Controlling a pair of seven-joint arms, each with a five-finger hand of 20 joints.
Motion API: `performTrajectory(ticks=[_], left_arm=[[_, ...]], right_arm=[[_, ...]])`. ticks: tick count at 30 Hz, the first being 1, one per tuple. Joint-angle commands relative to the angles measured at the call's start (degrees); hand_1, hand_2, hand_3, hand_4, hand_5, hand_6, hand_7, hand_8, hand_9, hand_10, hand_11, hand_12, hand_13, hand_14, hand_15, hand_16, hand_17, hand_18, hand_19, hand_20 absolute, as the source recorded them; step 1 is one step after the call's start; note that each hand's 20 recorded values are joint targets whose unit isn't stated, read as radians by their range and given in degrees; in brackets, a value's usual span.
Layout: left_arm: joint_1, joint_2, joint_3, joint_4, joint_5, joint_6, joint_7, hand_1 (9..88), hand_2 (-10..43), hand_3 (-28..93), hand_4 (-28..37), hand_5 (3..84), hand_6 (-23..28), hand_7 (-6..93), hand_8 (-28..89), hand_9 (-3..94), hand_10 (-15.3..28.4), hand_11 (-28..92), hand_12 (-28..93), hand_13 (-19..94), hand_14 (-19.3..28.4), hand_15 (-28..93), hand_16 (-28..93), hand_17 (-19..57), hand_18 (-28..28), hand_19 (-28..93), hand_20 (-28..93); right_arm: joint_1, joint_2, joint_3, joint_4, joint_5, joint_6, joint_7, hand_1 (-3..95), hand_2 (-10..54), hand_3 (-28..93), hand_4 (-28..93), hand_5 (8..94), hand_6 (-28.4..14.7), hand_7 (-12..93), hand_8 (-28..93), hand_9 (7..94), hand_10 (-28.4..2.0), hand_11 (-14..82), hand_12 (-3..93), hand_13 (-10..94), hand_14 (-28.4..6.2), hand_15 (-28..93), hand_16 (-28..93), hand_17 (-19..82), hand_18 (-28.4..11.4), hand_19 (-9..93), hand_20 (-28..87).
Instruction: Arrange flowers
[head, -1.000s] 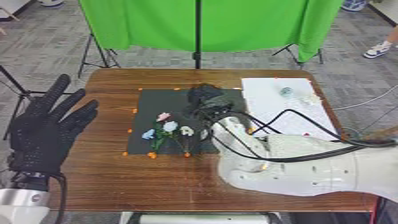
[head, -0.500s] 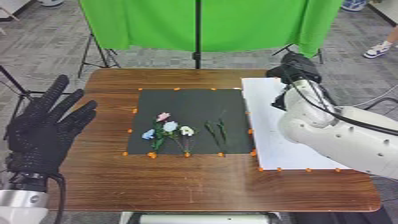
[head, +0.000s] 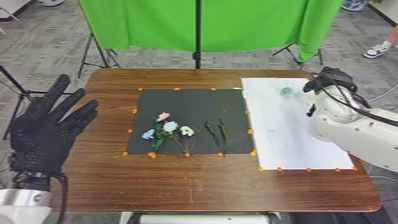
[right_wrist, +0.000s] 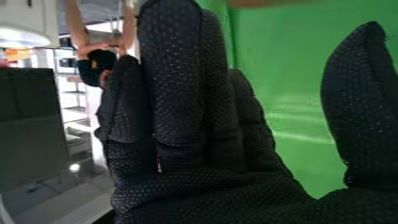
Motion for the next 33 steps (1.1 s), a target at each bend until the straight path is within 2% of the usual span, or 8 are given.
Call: performTrajectory(ticks=[1, 6, 9, 11, 14, 18, 26, 33], left_arm=[[-0.16, -0.35, 0.49, 0.31, -0.19, -0.15, -0.37, 19.6, 6.5, 75, -28.3, 24.1, 3.1, 15.1, -11, 19.3, 14.6, 15, 14, 15, 23.7, 30, -1, -14.8, 28.4, 47, 11], [0.51, -0.63, 0.26, 0.06, -0.17, 0.14, 0.19, 19.6, 6.5, 75, -28.3, 24.0, 3.1, 15.2, -11, 19.3, 14.6, 15, 14, 15, 23.6, 30, -1, -14.8, 28.4, 47, 11], [0.62, -0.74, 0.35, 0.06, -0.28, 0.14, 0.31, 19.6, 6.5, 75, -28.3, 24.0, 3.1, 15.2, -11, 19.2, 14.5, 15, 14, 15, 23.6, 30, -1, -14.8, 28.4, 47, 11], [1.03, -0.22, 0.45, 0.06, -0.58, 0.31, 1.25, 19.7, 6.5, 75, -28.3, 24.0, 3.1, 15.2, -11, 19.2, 14.5, 15, 14, 15, 23.6, 30, -1, -14.8, 28.4, 47, 11], [1.55, -0.5, 0.27, -0.09, -0.43, 0.09, 1.43, 19.7, 6.5, 75, -28.3, 24.0, 3.1, 15.2, -11, 19.2, 14.5, 15, 14, 15, 23.5, 30, -1, -14.8, 28.4, 47, 11], [0.91, -0.81, 0.53, 0.01, -0.3, 0.1, 0.78, 19.7, 6.5, 75, -28.3, 24.0, 3.1, 15.2, -11, 19.2, 14.5, 15, 14, 15, 23.5, 30, -1, -14.8, 28.4, 47, 11], [1.21, -0.66, 0.47, -0.02, -0.47, 0.21, 1.06, 19.7, 6.4, 75, -28.3, 24.0, 3.1, 15.1, -11, 19.1, 14.5, 15, 14, 15, 23.5, 30, -1, -14.8, 28.4, 47, 11], [0.85, -0.78, -0.1, -0.12, -0.12, -0.07, 0.44, 19.6, 6.4, 75, -28.3, 24.0, 3.1, 15.1, -11, 19.0, 14.4, 15, 14, 15, 23.5, 30, -1, -14.8, 28.4, 47, 11]], right_arm=[[-3.51, -1.24, 3.58, 2.73, 1.66, -6.29, -0.37, 30.3, -9.5, 72, -27, 41.7, -2.2, 10, -10, 73.7, -15.2, 23.2, 14.8, 77, -9.9, 55, 14, 46, -19.7, 93, 8], [-4.99, -2.23, 5.94, 4.9, 3.1, -9.32, -2.53, 31.1, -9.5, 72, -27, 39.4, 0.5, 11, -11, 71.3, -16.0, 20.9, 14.3, 75, -10.4, 53, 14, 45, -19.7, 93, 2], [-5.58, -3.08, 6.78, 5.82, 3.69, -10.31, -2.54, 32.1, -9.5, 72, -28, 41.5, 2.8, 12, -12, 70.6, -15.5, 20.0, 14.1, 75, -10.3, 53, 14, 45, -19.6, 93, -2], [-5.57, -3.15, 4.66, 6.26, 0.55, -7.94, -3.16, 34.4, -9.5, 72, -28, 48.1, 3.8, 13, -13, 72.1, -13.3, 19.0, 13.8, 75, -10.1, 52, 13, 45, -19.2, 93, -5], [-4.51, -2.91, -0.15, 6.48, -3.34, -1.98, -3.48, 42.3, -9.5, 72, -28, 64.3, 5.4, 14, -12, 78.4, -9.3, 16.8, 14.7, 79, -7.0, 48, 16, 48, -16.5, 93, -10], [-4.0, -3.09, -2.62, 6.69, -5.87, 1.49, -3.75, 54.9, -9.5, 61, -28, 84.8, 6.0, 15, 0, 93.0, -4.5, 7.1, 26.7, 86, -3.3, 45, 20, 52, -13.9, 93, -5], [-3.03, -2.54, -4.86, 4.28, -9.88, 8.21, -4.24, 55.9, -9.5, 63, -28, 86.9, 4.9, 17, 2, 93.7, -4.5, 10.8, 26.8, 87, -2.0, 46, 21, 53, -13.4, 93, 0], [2.52, -2.79, -9.33, -3.92, -14.26, 14.68, -7.83, 54.8, -9.5, 66, -28, 87.1, 3.8, 17, 3, 93.7, -5.2, 12.2, 26.3, 87, -2.0, 48, 21, 52, -14.1, 93, 5]])
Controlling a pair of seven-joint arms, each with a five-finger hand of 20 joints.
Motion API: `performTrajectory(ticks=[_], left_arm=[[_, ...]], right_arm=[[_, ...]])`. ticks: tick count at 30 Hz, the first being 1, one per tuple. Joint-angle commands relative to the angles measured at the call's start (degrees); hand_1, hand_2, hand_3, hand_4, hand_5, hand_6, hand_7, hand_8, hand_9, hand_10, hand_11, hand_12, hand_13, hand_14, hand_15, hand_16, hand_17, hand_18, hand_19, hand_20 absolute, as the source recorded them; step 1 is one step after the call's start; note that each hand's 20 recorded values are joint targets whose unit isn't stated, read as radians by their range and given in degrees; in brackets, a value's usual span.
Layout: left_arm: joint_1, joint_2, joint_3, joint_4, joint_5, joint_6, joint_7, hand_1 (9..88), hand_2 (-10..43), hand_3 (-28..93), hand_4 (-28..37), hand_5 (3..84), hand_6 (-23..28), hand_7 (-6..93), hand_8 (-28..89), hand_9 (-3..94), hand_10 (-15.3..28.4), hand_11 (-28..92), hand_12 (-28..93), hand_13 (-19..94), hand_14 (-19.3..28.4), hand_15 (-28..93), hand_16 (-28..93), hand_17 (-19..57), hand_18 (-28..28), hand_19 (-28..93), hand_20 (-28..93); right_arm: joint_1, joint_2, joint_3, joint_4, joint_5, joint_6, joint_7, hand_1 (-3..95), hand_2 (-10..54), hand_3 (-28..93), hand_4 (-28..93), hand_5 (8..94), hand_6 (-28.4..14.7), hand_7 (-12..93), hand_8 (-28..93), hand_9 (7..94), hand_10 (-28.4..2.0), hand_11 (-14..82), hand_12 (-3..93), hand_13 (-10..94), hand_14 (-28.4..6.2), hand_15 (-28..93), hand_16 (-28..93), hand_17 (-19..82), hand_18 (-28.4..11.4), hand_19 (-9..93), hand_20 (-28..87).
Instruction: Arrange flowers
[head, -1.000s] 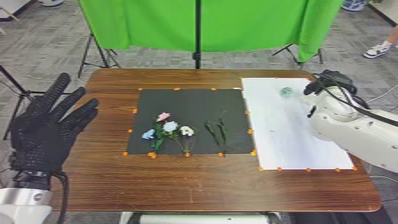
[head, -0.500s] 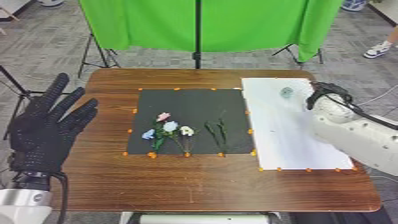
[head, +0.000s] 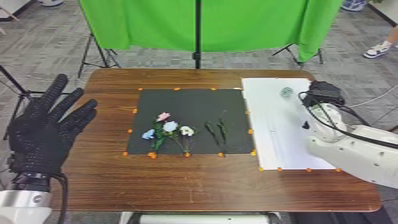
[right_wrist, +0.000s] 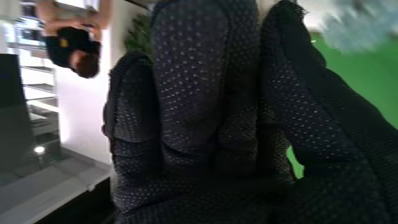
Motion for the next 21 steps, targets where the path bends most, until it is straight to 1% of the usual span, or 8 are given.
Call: performTrajectory(ticks=[1, 3, 6, 7, 8, 12, 15, 21], left_arm=[[0.04, -0.47, -0.35, 0.02, 0.09, -0.11, -1.28, 19.7, 6.4, 75, -28.3, 24.0, 3.1, 15.1, -11, 19.0, 14.4, 15, 14, 15, 23.4, 29, -1, -14.8, 28.4, 47, 11], [-0.16, -0.4, -0.32, 0.06, 0.14, -0.33, -1.48, 19.7, 6.4, 75, -28.3, 24.0, 3.1, 15.0, -11, 19.0, 14.4, 15, 14, 15, 23.4, 29, -1, -14.8, 28.4, 47, 11], [-0.17, 0.17, -0.24, 0.08, -0.07, -0.14, -1.09, 19.6, 6.3, 75, -28.3, 23.9, 3.1, 15.0, -11, 19.0, 14.3, 15, 14, 15, 23.2, 29, -1, -14.8, 28.4, 47, 11], [-0.46, 0.16, -0.22, 0.19, -0.07, -0.32, -1.45, 19.7, 6.3, 75, -28.3, 23.9, 3.1, 15.0, -11, 19.0, 14.2, 15, 14, 15, 23.2, 29, -1, -14.8, 28.4, 47, 11], [-0.74, 0.62, 0.04, 0.3, -0.32, -0.06, -1.25, 19.7, 6.3, 75, -28.3, 23.9, 3.1, 15.0, -11, 18.9, 14.2, 15, 14, 15, 23.1, 29, -1, -14.8, 28.4, 47, 11], [-0.79, 0.57, -0.32, 0.31, -0.06, -0.74, -1.96, 19.7, 6.3, 75, -28.3, 23.9, 3.1, 15.0, -11, 18.9, 14.2, 15, 14, 15, 22.9, 29, -1, -14.7, 28.4, 47, 11], [-1.13, 0.24, -0.6, 0.36, 0.03, -0.78, -2.75, 19.7, 6.3, 75, -28.3, 23.9, 3.1, 15.0, -11, 18.7, 14.1, 15, 14, 15, 22.7, 29, -1, -14.7, 28.3, 47, 11], [-1.95, 0.4, -0.51, 0.72, -0.06, -1.25, -3.57, 19.7, 6.2, 75, -28.3, 24.0, 3.1, 15.0, -11, 18.7, 14.0, 15, 14, 15, 22.6, 28, -1, -14.6, 28.1, 47, 10]], right_arm=[[6.83, -0.82, -4.56, -9.75, -5.97, 6.56, -4.69, 54.7, -9.5, 66, -28, 87.1, 3.8, 17, 3, 93.7, -5.3, 12.2, 26.4, 87, -2.0, 48, 22, 52, -14.1, 93, 5], [8.33, -2.3, -5.83, -11.81, -5.85, 7.24, -6.98, 54.6, -9.5, 67, -28, 87.1, 3.7, 17, 3, 93.7, -5.4, 12.3, 26.4, 87, -2.0, 48, 22, 52, -14.2, 93, 6], [9.07, -5.89, -6.9, -13.35, -7.17, 7.7, -8.95, 54.2, -9.5, 67, -28, 87.0, 3.7, 17, 4, 93.7, -5.5, 12.3, 26.6, 87, -2.0, 49, 22, 52, -14.3, 93, 7], [9.31, -7.28, -7.47, -13.37, -7.55, 7.94, -9.14, 54.2, -9.5, 67, -28, 86.9, 3.8, 17, 4, 93.7, -5.5, 12.2, 26.6, 87, -2.0, 49, 22, 52, -14.3, 93, 8], [9.93, -8.64, -8.35, -13.48, -7.03, 8.49, -9.2, 54.2, -9.5, 67, -28, 86.9, 3.9, 17, 4, 93.7, -5.5, 12.2, 26.5, 87, -2.0, 49, 22, 51, -14.3, 93, 8], [9.11, -12.66, -8.72, -13.8, -7.28, 8.39, -9.35, 53.8, -9.5, 67, -28, 86.7, 4.1, 17, 4, 93.7, -5.2, 12.0, 26.7, 87, -1.9, 49, 22, 51, -14.5, 93, 9], [8.86, -14.86, -9.82, -13.75, -9.04, 7.86, -9.37, 53.7, -9.5, 68, -28, 86.7, 4.1, 17, 4, 93.7, -5.0, 11.9, 26.9, 87, -1.9, 49, 22, 51, -14.5, 93, 9], [7.73, -16.23, -11.23, -14.55, -10.7, 5.75, -10.02, 53.5, -9.5, 67, -28, 86.6, 4.3, 17, 4, 93.7, -4.9, 11.4, 27.2, 86, -1.9, 50, 22, 50, -14.5, 93, 11]])
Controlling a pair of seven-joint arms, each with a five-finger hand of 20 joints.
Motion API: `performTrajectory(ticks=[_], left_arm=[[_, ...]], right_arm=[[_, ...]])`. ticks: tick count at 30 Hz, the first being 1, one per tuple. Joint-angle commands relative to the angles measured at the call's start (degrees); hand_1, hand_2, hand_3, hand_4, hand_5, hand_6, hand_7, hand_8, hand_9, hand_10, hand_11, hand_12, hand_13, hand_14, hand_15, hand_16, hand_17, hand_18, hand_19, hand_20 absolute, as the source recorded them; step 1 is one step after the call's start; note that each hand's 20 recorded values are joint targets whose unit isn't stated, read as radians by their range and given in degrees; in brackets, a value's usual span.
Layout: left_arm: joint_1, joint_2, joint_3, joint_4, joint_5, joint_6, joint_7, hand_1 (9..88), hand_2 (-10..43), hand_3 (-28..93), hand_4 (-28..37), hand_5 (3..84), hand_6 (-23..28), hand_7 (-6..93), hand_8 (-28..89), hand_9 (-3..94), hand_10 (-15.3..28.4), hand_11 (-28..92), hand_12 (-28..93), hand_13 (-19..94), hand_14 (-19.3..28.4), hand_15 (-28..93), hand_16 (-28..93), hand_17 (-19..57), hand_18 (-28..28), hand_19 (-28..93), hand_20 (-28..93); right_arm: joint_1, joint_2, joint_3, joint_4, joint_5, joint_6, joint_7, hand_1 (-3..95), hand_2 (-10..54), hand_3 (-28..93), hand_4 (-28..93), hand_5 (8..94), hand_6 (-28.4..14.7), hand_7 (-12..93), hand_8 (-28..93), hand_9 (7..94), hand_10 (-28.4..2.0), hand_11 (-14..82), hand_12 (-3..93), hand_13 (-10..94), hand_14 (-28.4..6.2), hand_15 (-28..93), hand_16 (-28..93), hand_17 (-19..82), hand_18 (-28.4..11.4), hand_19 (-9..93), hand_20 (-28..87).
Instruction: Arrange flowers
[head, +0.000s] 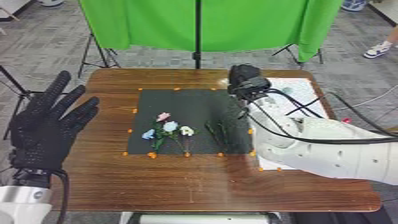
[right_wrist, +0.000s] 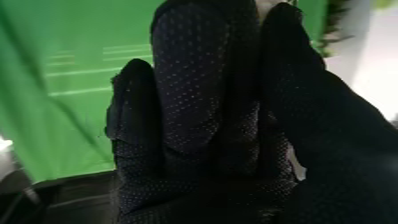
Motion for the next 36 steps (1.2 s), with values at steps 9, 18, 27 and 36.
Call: performTrajectory(ticks=[9, 18, 27, 36], left_arm=[[-0.87, -0.13, -0.26, 1.05, -0.01, -1.61, -2.12, 19.7, 5.9, 76, -28.3, 24.0, 3.0, 15.0, -11, 18.5, 13.9, 15, 13, 14, 21.9, 28, -1, -14.2, 27.5, 46, 10], [-1.24, 0.24, 0.05, 1.16, 0.06, -1.69, -1.42, 19.8, 5.7, 76, -28.3, 24.1, 3.0, 15.0, -11, 18.5, 13.9, 15, 13, 14, 21.7, 28, -1, -14.2, 27.3, 46, 11], [-0.91, 0.12, 0.06, 1.1, 0.06, -1.59, -1.08, 20.0, 5.9, 76, -28.3, 24.0, 3.0, 15.0, -11, 18.6, 14.0, 15, 13, 14, 22.0, 29, -1, -14.2, 27.5, 46, 11], [-0.91, -0.06, 0.06, 1.08, 0.19, -1.78, -1.21, 20.0, 6.1, 75, -28.3, 23.9, 3.0, 15.2, -11, 18.9, 14.2, 16, 13, 15, 22.6, 30, -1, -14.5, 28.2, 47, 11]], right_arm=[[-0.47, -4.11, -5.13, -2.17, -4.37, -3.15, -0.47, 53.4, -9.5, 67, -28, 86.3, 4.4, 17, 3, 93.7, -4.6, 9.6, 28.2, 86, -2.1, 50, 22, 49, -14.8, 93, 11], [1.81, -6.26, -8.66, -0.54, -6.75, -3.19, -0.05, 53.3, -9.5, 67, -28, 85.7, 4.9, 17, 2, 93.7, -4.8, 10.0, 29.0, 85, -2.1, 51, 22, 47, -15.4, 93, 13], [1.9, -6.27, -9.45, 0.21, -6.8, -4.96, 0.69, 52.6, -9.5, 67, -28, 81.2, 4.9, 16, 0, 92.6, -5.5, 9.9, 29.9, 83, -2.6, 53, 21, 46, -15.4, 93, 14], [1.26, -6.07, -9.03, 0.42, -6.11, -7.62, 0.41, 52.3, -9.5, 67, -28, 78.6, 4.4, 17, -1, 91.1, -5.9, 10.1, 30.0, 82, -2.8, 54, 21, 45, -15.5, 93, 15]])
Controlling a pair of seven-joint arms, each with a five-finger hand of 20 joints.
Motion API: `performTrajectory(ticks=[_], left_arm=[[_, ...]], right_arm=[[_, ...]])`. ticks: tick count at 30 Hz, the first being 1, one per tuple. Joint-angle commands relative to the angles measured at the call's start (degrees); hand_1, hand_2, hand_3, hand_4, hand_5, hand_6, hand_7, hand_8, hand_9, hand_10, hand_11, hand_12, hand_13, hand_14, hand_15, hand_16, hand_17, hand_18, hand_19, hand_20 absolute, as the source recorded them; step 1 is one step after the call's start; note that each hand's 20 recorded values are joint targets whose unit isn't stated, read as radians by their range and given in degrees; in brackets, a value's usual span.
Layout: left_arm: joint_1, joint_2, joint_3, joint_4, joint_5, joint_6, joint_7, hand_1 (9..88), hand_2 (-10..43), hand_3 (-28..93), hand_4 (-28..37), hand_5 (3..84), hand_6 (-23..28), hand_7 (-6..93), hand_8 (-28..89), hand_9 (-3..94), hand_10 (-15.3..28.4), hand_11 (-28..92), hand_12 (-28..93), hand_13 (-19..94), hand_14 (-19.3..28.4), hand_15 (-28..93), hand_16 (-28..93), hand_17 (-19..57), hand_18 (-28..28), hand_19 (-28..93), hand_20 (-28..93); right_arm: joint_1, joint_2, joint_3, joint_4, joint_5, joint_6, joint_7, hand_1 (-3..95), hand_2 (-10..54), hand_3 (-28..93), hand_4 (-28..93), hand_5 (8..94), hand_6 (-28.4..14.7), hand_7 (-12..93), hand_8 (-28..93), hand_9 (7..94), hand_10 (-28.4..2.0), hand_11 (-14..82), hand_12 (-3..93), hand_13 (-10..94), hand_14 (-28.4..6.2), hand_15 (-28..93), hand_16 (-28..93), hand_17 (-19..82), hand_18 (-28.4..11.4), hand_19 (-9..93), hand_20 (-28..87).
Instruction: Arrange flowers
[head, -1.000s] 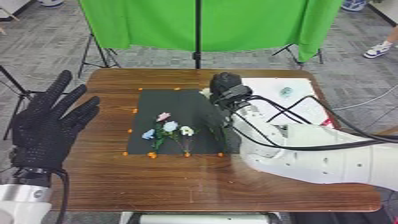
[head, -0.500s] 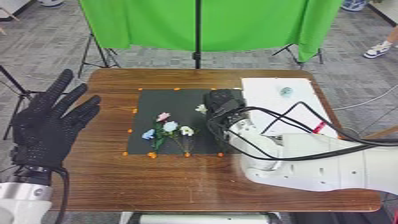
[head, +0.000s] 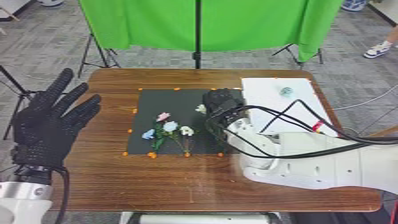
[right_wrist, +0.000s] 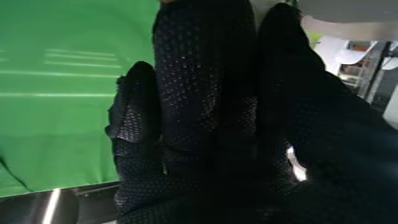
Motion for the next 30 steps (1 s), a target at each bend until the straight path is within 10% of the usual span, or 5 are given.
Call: performTrajectory(ticks=[1, 30], left_arm=[[0.67, -0.52, 0.01, 0.28, 0.12, -0.66, -0.2, 20.0, 6.1, 75, -28.3, 23.9, 3.0, 15.2, -11, 18.9, 14.2, 16, 13, 15, 22.6, 30, -1, -14.5, 28.2, 47, 11], [2.7, -1.68, -0.69, -0.51, 0.32, 0.54, -0.32, 20.8, 6.2, 75, -27.4, 24.0, 3.1, 15.4, -11, 19.3, 14.7, 16, 13, 15, 23.2, 30, -1, -14.4, 28.4, 47, 10]], right_arm=[[0.28, -0.08, 0.09, 0.16, -0.66, -2.52, -0.01, 52.3, -9.5, 67, -28, 78.3, 4.1, 17, -1, 90.9, -5.9, 10.1, 29.9, 82, -2.7, 54, 21, 45, -15.5, 93, 15], [3.39, 4.77, 6.44, -3.86, -3.57, -15.17, 3.04, 41.4, -9.5, 76, -28, 66.7, 1.8, 15, -12, 83.4, -9.1, 21.3, 20.2, 79, -4.7, 57, 18, 43, -17.6, 93, 17]])
